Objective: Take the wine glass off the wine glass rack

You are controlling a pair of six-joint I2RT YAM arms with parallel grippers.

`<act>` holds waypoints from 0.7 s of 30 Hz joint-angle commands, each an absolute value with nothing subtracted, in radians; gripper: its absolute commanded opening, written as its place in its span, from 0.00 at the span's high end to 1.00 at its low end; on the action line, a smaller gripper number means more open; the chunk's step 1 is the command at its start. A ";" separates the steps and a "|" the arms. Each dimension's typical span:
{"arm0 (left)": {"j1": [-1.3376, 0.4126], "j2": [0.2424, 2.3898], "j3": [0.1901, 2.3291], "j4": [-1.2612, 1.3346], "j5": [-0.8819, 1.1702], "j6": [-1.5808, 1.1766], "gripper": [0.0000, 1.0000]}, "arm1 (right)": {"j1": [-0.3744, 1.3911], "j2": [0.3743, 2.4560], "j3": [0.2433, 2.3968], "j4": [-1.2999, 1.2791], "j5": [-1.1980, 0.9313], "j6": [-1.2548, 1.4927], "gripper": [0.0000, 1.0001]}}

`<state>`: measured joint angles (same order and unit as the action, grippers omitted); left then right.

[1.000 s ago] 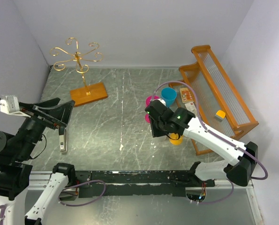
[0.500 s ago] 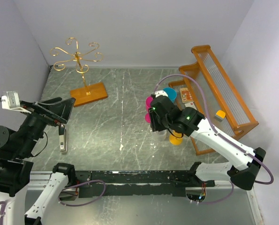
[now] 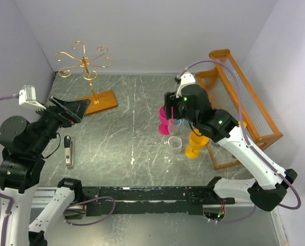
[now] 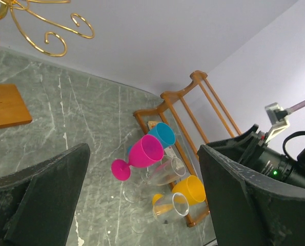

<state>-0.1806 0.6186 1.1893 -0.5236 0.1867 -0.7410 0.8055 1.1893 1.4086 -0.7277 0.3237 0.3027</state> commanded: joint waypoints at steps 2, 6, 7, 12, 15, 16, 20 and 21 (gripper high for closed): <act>-0.187 0.648 1.307 -0.530 0.151 -0.687 0.02 | 0.674 1.134 1.473 -0.610 0.263 0.213 0.28; -0.187 0.677 1.385 -0.545 0.128 -0.663 0.02 | 0.658 1.058 1.489 -0.561 0.265 0.169 0.08; -0.187 0.684 1.408 -0.544 0.133 -0.666 0.02 | 0.659 1.028 1.492 -0.553 0.266 0.160 0.03; -0.187 0.706 1.465 -0.495 0.182 -0.690 0.02 | 0.659 0.901 1.485 -0.507 0.286 0.137 0.00; -0.186 0.709 1.475 -0.496 0.180 -0.686 0.02 | 0.658 0.837 1.484 -0.494 0.310 0.147 0.00; -0.186 0.708 1.478 -0.502 0.174 -0.681 0.02 | 0.658 0.823 1.487 -0.494 0.314 0.153 0.00; -0.187 0.701 1.484 -0.520 0.154 -0.666 0.02 | 0.658 0.801 1.529 -0.519 0.351 0.181 0.00; -0.187 0.700 1.486 -0.522 0.151 -0.664 0.02 | 0.658 0.804 1.540 -0.535 0.362 0.187 0.00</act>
